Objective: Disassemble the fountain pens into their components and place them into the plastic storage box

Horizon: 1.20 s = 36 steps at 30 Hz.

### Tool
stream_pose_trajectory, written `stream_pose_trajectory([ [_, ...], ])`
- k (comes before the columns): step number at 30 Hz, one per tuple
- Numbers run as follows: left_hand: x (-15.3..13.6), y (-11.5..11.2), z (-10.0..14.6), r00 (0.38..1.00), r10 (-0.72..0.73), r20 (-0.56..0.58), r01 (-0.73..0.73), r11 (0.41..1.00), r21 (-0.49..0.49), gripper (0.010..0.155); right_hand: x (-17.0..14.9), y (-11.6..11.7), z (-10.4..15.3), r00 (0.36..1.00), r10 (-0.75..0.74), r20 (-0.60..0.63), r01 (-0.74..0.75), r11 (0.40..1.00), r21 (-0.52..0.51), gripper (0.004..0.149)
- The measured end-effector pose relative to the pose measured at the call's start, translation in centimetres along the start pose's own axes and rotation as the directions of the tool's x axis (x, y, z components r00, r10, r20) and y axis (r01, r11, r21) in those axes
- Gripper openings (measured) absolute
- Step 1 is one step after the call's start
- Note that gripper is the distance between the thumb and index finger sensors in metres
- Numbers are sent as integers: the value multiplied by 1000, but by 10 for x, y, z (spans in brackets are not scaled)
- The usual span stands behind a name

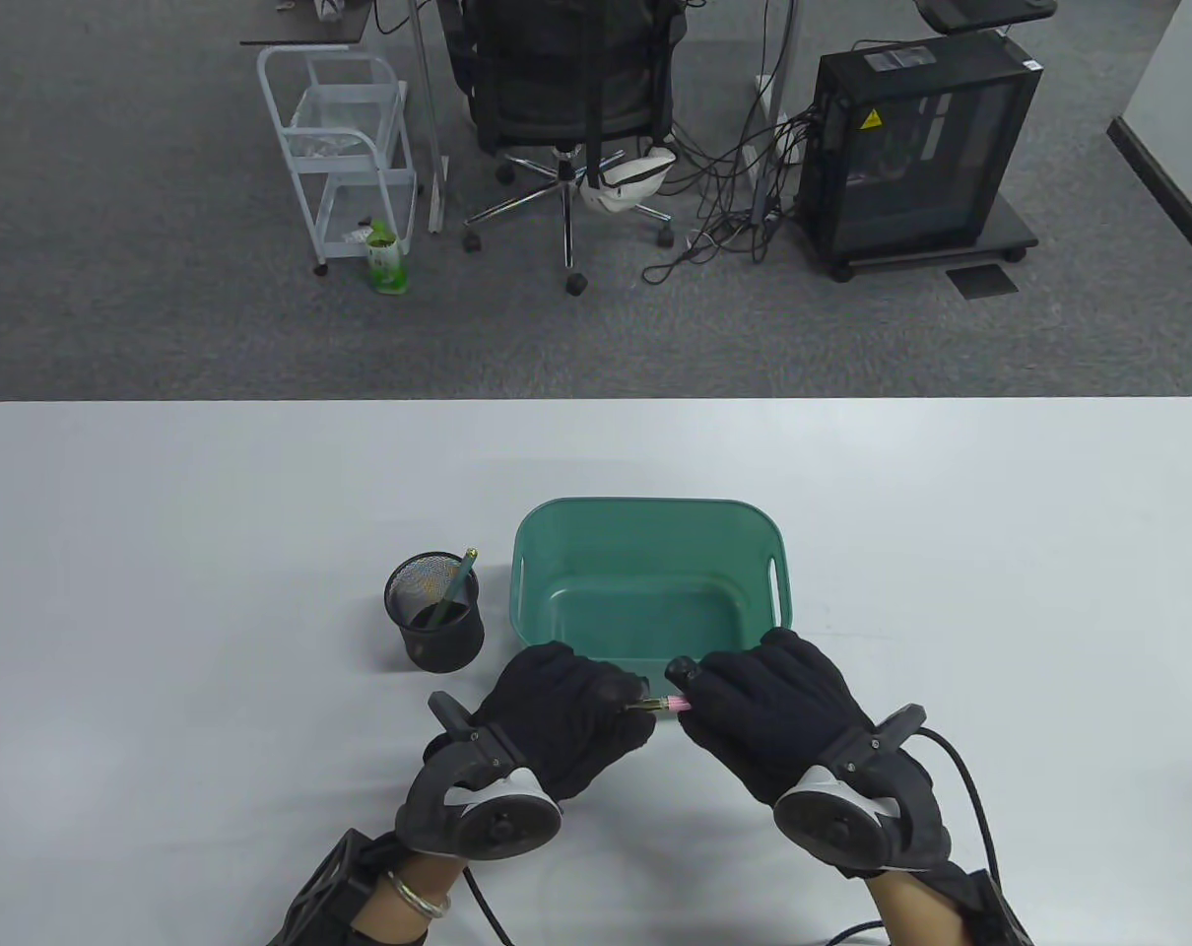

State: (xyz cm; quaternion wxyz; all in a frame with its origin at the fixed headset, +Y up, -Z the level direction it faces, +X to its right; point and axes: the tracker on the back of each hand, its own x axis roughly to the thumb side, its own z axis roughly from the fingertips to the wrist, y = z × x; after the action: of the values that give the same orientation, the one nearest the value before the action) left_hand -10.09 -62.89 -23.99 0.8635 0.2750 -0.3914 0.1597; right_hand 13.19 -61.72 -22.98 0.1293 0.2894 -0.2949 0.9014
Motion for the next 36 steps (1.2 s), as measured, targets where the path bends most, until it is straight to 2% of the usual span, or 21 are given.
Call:
stream_pose_trajectory([
  [30, -4, 1, 1, 1000, 9, -26, -9, 1000, 9, 55, 2, 2, 0, 1000, -4, 8, 4, 1000, 9, 45],
  [36, -2, 1, 1, 1000, -3, -22, 3, 1000, 1, 63, 1, 2, 0, 1000, -2, 1, 2, 1000, 7, 45],
])
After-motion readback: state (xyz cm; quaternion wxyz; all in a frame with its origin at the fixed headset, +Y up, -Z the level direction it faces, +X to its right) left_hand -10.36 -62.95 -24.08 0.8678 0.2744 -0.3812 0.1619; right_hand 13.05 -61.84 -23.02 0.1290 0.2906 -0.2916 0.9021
